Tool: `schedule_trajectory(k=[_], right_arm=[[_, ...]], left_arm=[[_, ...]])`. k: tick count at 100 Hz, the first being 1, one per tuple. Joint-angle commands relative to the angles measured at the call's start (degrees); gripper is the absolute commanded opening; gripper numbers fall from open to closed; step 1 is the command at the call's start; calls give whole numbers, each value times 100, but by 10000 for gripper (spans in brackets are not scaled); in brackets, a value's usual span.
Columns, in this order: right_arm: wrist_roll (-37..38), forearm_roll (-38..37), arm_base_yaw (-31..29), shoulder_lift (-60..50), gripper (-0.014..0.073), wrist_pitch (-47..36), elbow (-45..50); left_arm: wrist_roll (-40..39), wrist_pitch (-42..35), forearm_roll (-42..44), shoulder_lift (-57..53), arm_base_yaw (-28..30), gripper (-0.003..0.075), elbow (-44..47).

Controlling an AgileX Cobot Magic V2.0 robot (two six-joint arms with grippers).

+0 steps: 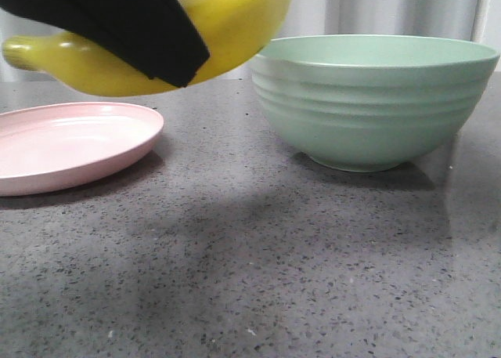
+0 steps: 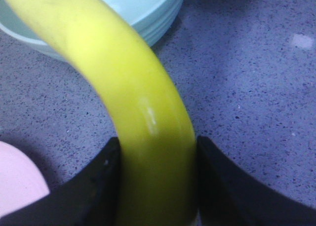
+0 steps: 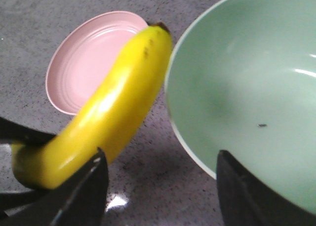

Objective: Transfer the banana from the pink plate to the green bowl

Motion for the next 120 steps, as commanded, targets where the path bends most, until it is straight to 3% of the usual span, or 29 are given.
schedule_trajectory(k=[1, 34, 55, 66, 73, 86, 93, 100, 120], right_arm=[[-78, 130, 143, 285, 398, -449, -434], [-78, 654, 241, 1395, 398, -403, -1170], [-78, 666, 241, 1558, 397, -351, -1276], [-78, 666, 241, 1558, 325, -351, -1276], [-78, 666, 241, 1558, 216, -351, -1276], [-78, 666, 241, 1558, 1, -351, -1276], [-78, 666, 241, 1558, -67, -351, -1285], [-78, 666, 230, 1558, -79, -366, -1289], [-78, 646, -68, 1494, -79, -581, -1426]], left_arm=[[-3, -395, -57, -157, -80, -18, -198], [-3, -395, -148, -157, -83, -18, -198], [-3, -395, -148, -157, -83, -18, -198], [-3, -395, -148, -157, -83, -10, -198], [-3, -395, -148, -157, -83, 50, -198], [-3, -395, -148, -157, -83, 267, -198], [-3, -395, -148, -157, -83, 359, -198], [-3, -360, -136, -221, -71, 404, -198], [-3, -337, -116, -638, -71, 406, -198]])
